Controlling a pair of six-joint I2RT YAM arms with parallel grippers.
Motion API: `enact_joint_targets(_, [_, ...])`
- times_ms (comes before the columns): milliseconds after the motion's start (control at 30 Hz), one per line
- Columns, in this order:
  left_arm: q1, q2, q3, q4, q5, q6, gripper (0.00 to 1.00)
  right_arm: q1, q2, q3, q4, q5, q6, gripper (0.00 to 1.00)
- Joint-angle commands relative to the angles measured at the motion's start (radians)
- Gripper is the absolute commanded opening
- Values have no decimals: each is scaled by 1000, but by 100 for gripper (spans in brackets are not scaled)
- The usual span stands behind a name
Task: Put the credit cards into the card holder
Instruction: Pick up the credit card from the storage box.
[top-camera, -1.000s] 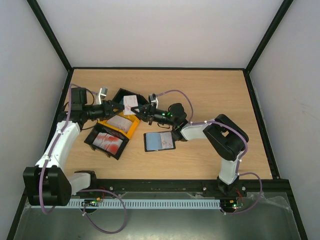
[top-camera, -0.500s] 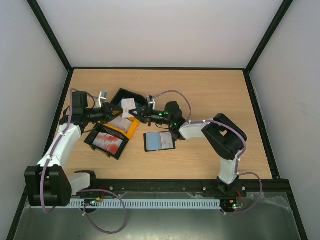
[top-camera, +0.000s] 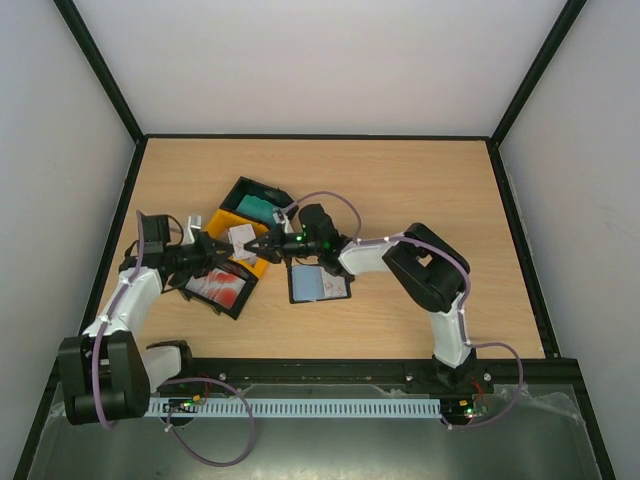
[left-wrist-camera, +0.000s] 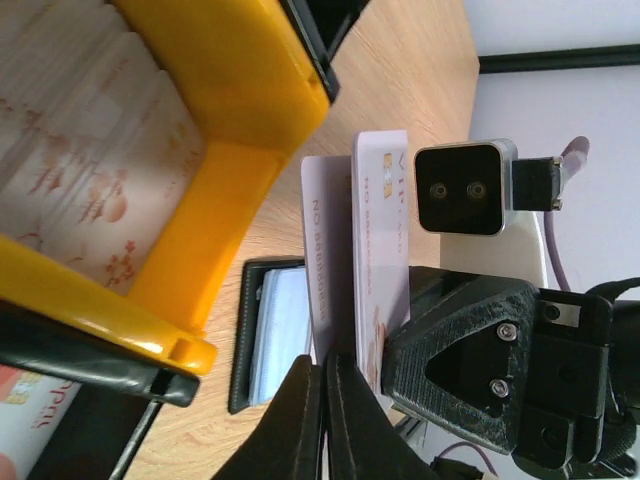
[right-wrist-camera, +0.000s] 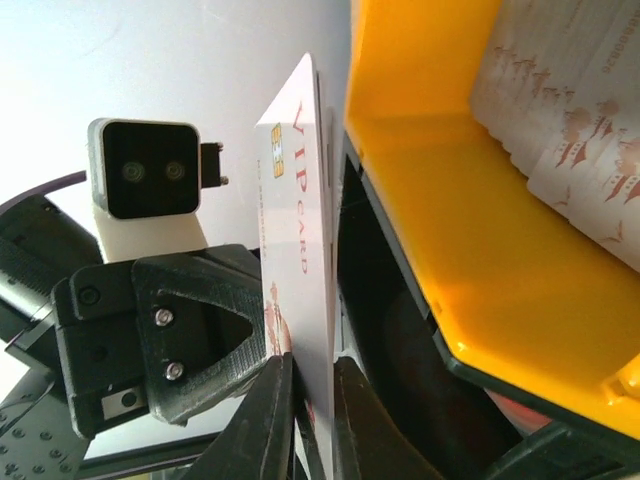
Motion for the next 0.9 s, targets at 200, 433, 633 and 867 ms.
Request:
enact_joint_targets(200, [48, 76, -4, -83, -24, 91, 2, 10, 117, 150, -211, 47, -66, 14])
enact_joint_targets(433, [74, 76, 30, -168, -88, 153, 2, 3, 114, 156, -313, 108, -116, 25])
enact_joint_targets(633, [80, 65, 51, -230, -150, 177, 2, -4, 90, 170, -391, 155, -175, 36])
enact_joint_targets(867, [84, 6, 133, -324, -261, 197, 2, -6, 58, 188, -499, 200, -252, 50])
